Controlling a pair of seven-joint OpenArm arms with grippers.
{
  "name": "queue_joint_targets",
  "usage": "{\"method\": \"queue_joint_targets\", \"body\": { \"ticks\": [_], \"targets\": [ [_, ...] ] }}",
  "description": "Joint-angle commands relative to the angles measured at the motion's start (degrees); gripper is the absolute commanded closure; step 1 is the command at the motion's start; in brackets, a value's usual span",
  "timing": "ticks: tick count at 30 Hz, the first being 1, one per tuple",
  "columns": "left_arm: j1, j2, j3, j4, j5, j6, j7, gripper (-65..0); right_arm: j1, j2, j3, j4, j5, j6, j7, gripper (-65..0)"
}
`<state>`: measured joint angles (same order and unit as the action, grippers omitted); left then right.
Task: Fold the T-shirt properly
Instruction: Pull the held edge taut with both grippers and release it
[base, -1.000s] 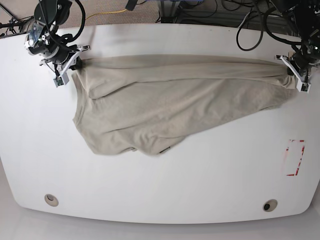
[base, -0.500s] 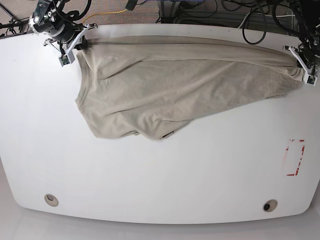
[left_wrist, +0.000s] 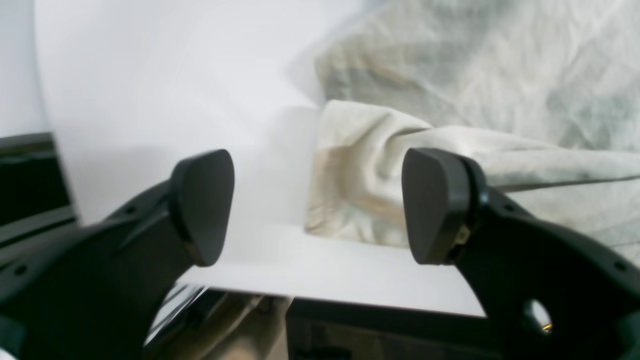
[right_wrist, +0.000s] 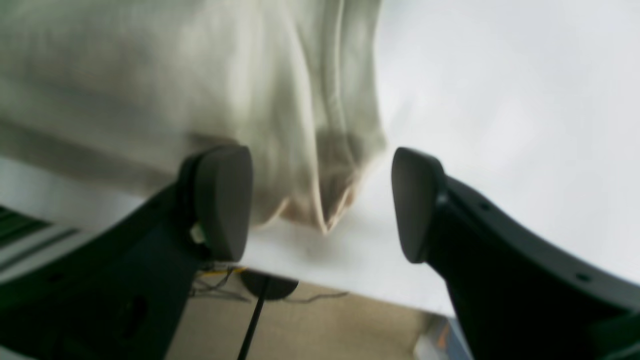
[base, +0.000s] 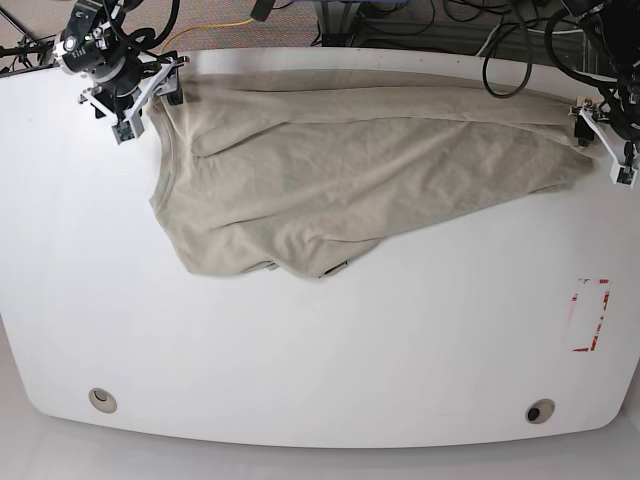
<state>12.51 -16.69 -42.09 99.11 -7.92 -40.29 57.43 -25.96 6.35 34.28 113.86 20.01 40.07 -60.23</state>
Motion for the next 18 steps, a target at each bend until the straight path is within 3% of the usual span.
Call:
{"method": "queue_joint_targets", "body": {
  "ticks": [1,11,18],
  "targets": [
    [-2.45,-1.38,-0.51,2.21,-2.32,0.29,0.64,-48.5,1.12,0.73,1.01,1.26,0.69,-0.07,0.67,-40.1],
    [-13.79,-1.73,1.60,-2.89,-3.90,0.29,2.40,-48.5,7.89,1.52,1.28,0.91,0.17,-0.07,0.23,-40.1],
    [-17.83,-1.73,7.05,-13.35,-4.08,0.29,1.96,-48.1,14.13,3.98,1.19,-1.47,0.17,-0.07,-4.87,-40.1]
  ]
}}
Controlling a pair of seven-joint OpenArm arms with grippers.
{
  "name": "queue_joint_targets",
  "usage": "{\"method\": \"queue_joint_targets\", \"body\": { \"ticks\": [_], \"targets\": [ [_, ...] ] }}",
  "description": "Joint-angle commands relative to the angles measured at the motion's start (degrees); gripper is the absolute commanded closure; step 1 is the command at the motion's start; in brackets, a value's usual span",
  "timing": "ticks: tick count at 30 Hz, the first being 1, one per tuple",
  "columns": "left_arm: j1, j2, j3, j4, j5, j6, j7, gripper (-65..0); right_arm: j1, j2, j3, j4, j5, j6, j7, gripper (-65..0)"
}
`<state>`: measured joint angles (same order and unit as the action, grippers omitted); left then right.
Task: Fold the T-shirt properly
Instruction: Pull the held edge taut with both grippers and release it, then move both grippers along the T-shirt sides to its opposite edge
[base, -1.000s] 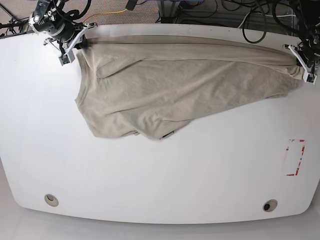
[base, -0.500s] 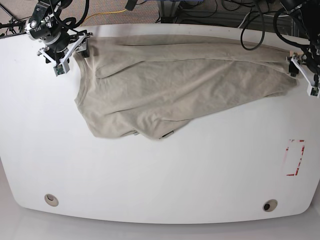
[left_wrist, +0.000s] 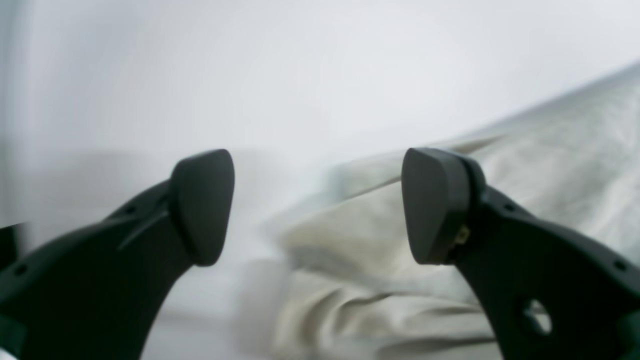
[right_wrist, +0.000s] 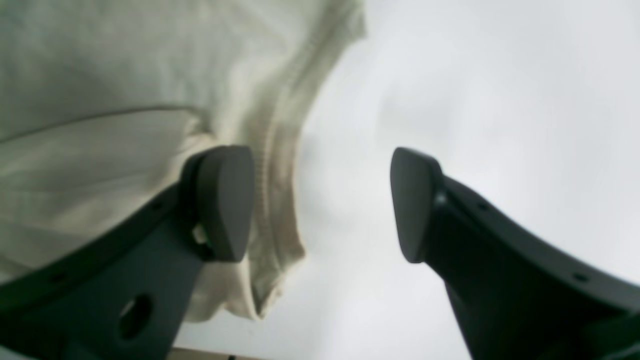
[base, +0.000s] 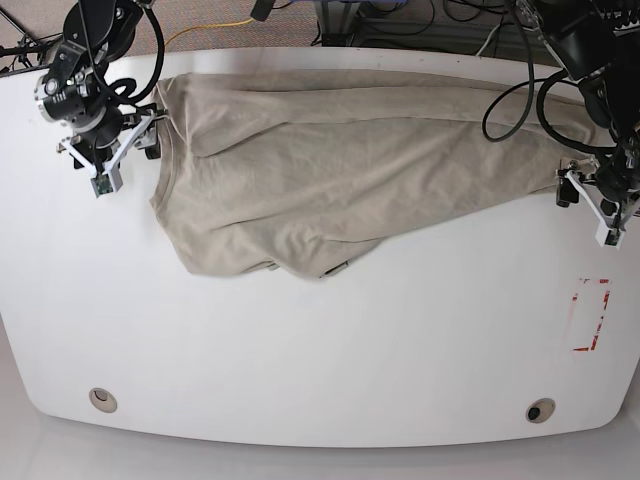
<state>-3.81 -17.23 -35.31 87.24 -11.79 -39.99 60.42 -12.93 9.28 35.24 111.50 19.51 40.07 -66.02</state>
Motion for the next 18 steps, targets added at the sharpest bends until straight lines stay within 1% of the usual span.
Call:
{"method": "queue_joint_targets", "body": {
  "ticks": [1,4,6,9,13,16,17,18],
  "targets": [
    [-2.21,-1.18,0.72,-3.51,-0.21,-0.01,-1.04,-46.7,1.72,1.23,0.23,0.80,0.67,-0.07,0.57,-40.1],
    [-4.05,-1.18,0.80,-8.87,-0.21,-0.01,-1.04,-40.1,3.13,1.23,0.14,0.80,0.67,-0.07,0.22,-40.1],
    [-4.32,-1.18,0.80,-11.07,-0.21,-0.01,-1.04,-37.6,3.30,1.23,0.14,0.80,0.67,-0.07,-0.13,-40.1],
    [-4.67,-1.10,0.80,-13.44,-0.21,-0.01,-1.48,-37.4,3.48,1.23,0.14,0.72,0.67,-0.07,-0.22,-40.1],
    [-4.67,-1.10,0.80,-15.46,-0.12,-0.01,-3.76,-37.4,3.48,0.96,0.14,0.72,0.76,-0.07,-0.31,-40.1],
    [-4.49,-1.10,0.80,-15.55,-0.12,-0.01,-3.76,-37.1,3.13,0.88,0.14,0.72,0.76,-0.07,-0.40,-40.1],
    [-4.32,-1.10,0.80,-15.55,-0.12,-0.01,-3.76,-35.8,3.13,0.88,0.14,0.72,0.76,-0.07,-0.40,-40.1],
    [-3.79,-1.18,0.80,-15.64,-0.12,-0.01,-3.85,-32.8,3.13,0.88,0.14,0.72,0.76,-0.07,-0.40,-40.1]
  ]
}}
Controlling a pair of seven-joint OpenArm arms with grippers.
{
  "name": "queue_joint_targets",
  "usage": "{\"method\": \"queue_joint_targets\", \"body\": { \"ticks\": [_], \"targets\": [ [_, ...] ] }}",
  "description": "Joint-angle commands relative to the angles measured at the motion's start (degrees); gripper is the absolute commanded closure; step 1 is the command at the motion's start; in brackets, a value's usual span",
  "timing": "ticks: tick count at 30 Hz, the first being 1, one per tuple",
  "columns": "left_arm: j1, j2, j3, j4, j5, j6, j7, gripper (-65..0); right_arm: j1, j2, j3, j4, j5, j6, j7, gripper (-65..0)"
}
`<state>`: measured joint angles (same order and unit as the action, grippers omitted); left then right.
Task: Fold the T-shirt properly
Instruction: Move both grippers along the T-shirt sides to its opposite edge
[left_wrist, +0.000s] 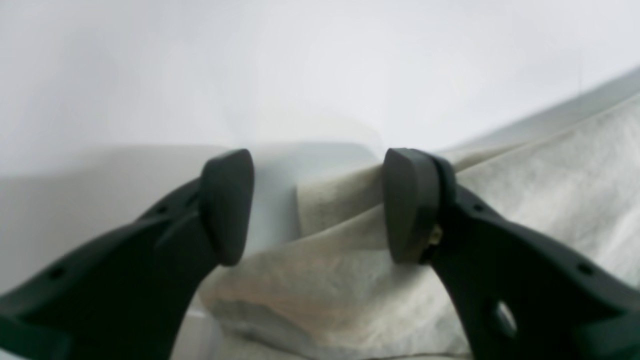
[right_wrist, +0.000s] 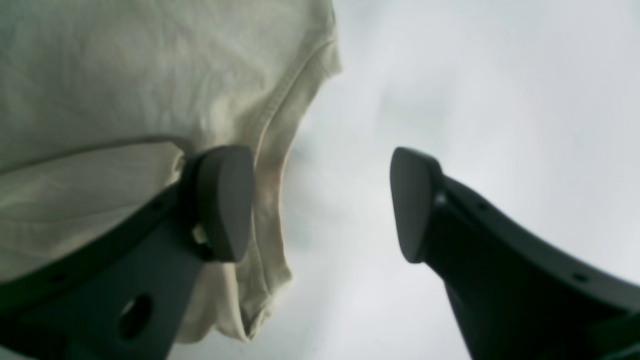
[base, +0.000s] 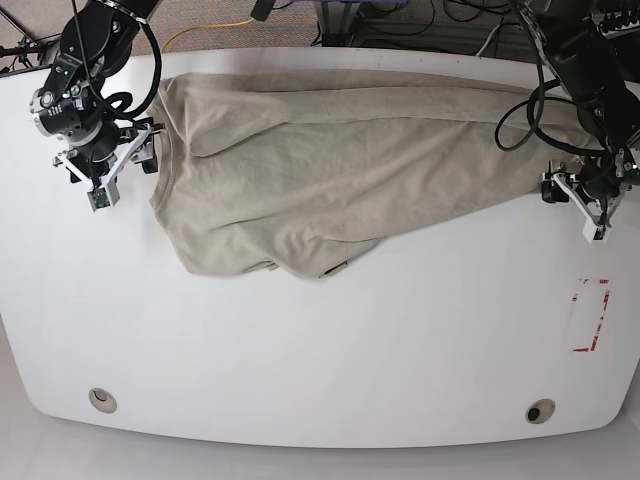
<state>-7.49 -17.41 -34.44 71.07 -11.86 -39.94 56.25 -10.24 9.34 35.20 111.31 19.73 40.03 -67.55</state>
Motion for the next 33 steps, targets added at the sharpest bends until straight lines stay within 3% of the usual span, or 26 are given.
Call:
{"method": "queue_joint_targets", "body": {
  "ticks": [1,5,7,13,22,33],
  "targets": [
    [-0.03,-1.01,-0.07,0.45,-0.05,-0.06,0.23,-28.3,0.44,0.81,0.18,0.91,0.54,-0.03,1.13,-40.1],
    [0.15,-1.01,0.02,0.36,0.03,-0.06,0.23,-6.1,0.35,0.81,0.18,0.91,0.54,-0.03,1.13,-40.1],
    [0.23,-1.10,0.11,0.54,0.03,-0.06,0.23,-1.0,0.35,0.81,0.18,0.91,0.54,-0.03,1.13,-40.1],
    [0.32,-1.45,1.51,2.03,-0.05,-0.06,0.15,0.0,0.44,0.81,0.18,0.91,0.54,-0.03,1.04,-40.1],
    [0.32,-1.10,3.09,14.95,-0.05,-0.06,1.38,-0.3,0.26,0.81,0.18,0.91,0.54,-0.03,1.04,-40.1],
    [0.32,-1.01,6.35,23.39,-0.05,-0.06,2.96,0.0,0.00,0.81,0.18,0.91,0.89,-0.03,1.04,-40.1]
  ]
}}
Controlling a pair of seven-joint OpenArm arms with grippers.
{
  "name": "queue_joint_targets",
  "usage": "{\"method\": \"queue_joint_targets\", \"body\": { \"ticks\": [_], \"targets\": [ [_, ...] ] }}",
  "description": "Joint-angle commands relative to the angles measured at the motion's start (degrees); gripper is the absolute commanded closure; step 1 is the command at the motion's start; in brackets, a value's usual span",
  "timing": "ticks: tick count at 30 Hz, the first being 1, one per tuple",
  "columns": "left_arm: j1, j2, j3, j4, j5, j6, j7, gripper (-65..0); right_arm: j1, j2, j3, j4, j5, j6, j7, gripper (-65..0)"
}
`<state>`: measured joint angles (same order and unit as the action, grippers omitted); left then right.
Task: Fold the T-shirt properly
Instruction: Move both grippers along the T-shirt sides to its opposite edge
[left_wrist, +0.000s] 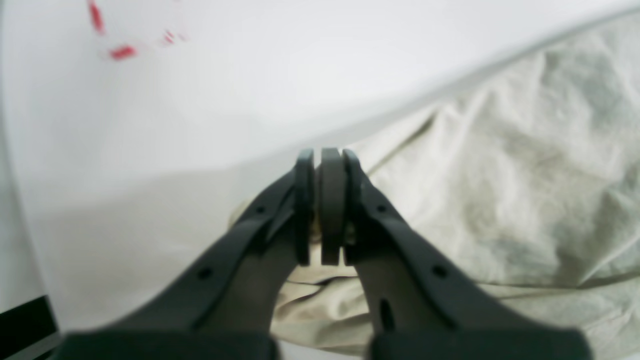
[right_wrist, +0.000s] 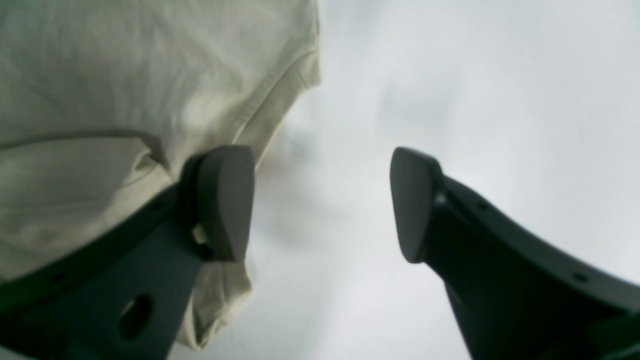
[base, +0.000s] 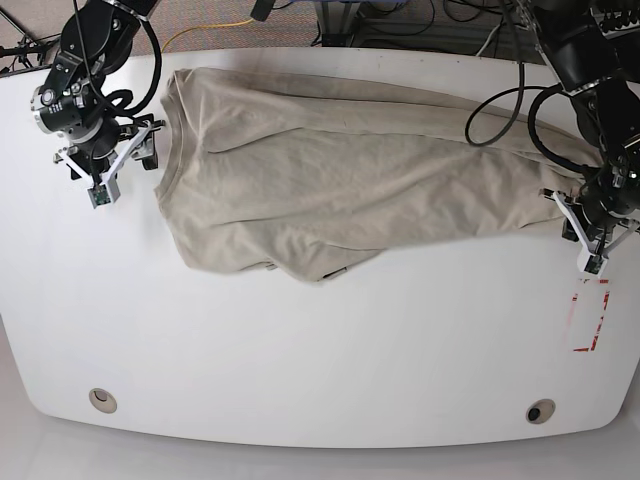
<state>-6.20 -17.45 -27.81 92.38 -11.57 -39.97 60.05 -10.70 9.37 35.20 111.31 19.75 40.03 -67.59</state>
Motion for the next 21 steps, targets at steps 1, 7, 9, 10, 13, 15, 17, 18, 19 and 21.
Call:
{"method": "queue_joint_targets", "body": {
  "ticks": [1,7,9,10,13,15,17,18,19,21],
  "targets": [
    [-0.97,-0.96,-0.27,2.79,-0.34,-0.03,-0.84,0.0,0.46,0.79,0.18,0.91,0.96,-0.03,1.09,-40.1],
    [-1.23,-0.96,-0.27,6.57,-0.34,-0.03,-0.84,0.0,0.37,0.79,0.18,0.91,0.87,-0.03,1.09,-40.1],
    [-1.50,-1.05,-0.19,7.09,-0.34,-0.03,-0.93,0.0,0.37,0.79,0.18,0.91,0.87,-0.03,1.09,-40.1],
    [-1.58,-1.14,-0.19,7.36,-0.34,-0.03,-1.02,0.0,0.37,0.79,0.18,0.91,0.87,-0.03,1.09,-40.1],
    [-3.25,-1.14,-0.19,7.45,-0.25,-0.03,-1.02,0.0,0.37,0.79,0.18,0.91,0.96,-0.03,1.09,-40.1],
    [-4.84,-1.14,-0.19,6.65,-0.25,-0.03,-1.02,0.0,0.63,0.79,0.18,0.91,0.96,-0.03,1.09,-40.1],
    [-5.72,-1.05,-0.19,5.51,-0.25,-0.03,-1.02,0.0,0.81,0.79,0.18,0.91,0.69,-0.03,1.09,-40.1],
    [-6.42,-1.05,-0.19,4.72,-0.25,-0.03,-1.11,0.0,0.90,0.79,0.10,0.91,0.52,-0.03,1.09,-40.1],
    [-7.30,-1.05,-0.19,3.93,-0.25,-0.03,-1.11,0.0,1.42,0.79,0.10,0.91,0.52,-0.03,1.09,-40.1],
    [-8.88,-1.05,-0.19,2.00,-0.25,-0.03,-1.19,0.0,2.74,0.79,0.10,0.74,0.43,-0.03,1.09,-40.1]
  ]
}}
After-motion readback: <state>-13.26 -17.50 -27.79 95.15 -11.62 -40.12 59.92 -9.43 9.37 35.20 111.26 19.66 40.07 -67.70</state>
